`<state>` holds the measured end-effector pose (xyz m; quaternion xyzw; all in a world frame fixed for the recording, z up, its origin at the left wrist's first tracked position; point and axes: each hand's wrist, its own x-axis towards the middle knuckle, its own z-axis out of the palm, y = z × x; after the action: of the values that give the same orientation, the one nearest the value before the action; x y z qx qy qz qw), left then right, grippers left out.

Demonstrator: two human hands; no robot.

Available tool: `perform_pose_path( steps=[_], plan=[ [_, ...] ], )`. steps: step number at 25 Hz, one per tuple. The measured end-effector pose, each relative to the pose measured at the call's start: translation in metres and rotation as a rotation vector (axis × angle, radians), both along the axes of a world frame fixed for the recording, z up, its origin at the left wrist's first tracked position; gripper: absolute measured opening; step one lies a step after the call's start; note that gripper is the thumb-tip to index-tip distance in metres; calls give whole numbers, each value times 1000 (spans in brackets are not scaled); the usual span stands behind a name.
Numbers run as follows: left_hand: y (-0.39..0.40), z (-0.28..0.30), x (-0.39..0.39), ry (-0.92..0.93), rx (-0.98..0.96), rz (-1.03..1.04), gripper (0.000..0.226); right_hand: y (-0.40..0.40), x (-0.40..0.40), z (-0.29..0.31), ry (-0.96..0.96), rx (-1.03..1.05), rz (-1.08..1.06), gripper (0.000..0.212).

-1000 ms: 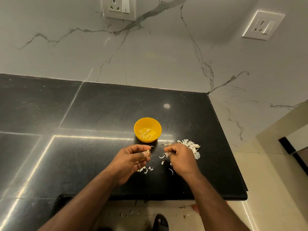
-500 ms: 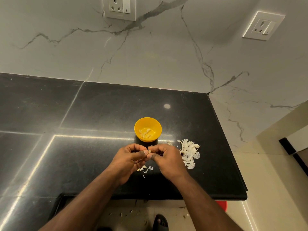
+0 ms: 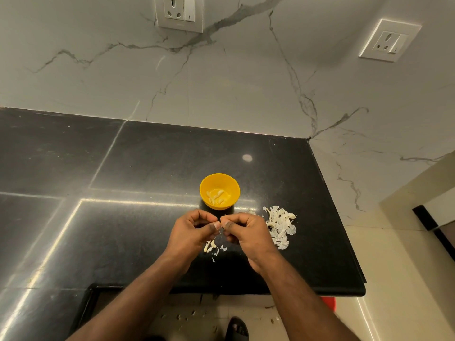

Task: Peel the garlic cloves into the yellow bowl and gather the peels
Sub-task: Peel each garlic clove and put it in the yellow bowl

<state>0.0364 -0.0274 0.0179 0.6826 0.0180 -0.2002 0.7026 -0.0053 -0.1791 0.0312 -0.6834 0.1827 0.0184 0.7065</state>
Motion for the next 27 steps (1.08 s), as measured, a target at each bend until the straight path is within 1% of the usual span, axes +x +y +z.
perform_pose_path(
  steps=[3,7,10,15,20,23,25,27],
  plan=[
    [-1,1,-1,-17,10,-3,11,0,1,1,3,53,-12,17],
    [1,0,4,96,-90,13,11,-2,0,0,-47,40,-1,24],
    [3,4,4,188,-167,-10,8,-3,0,0,-77,-23,26,27],
    [2,7,8,268,-192,-19,7,-3,0,-1,-110,-170,68,28],
    [2,4,7,317,-201,-44,14,-6,2,-4,-110,-337,26,16],
    [2,7,5,305,-201,-100,16,-6,2,-5,-109,-398,17,15],
    [2,8,5,228,-133,-154,17,-4,3,-5,-114,-425,7,17],
    [1,8,6,166,-64,-162,15,-4,3,-6,-115,-424,8,17]
  ],
)
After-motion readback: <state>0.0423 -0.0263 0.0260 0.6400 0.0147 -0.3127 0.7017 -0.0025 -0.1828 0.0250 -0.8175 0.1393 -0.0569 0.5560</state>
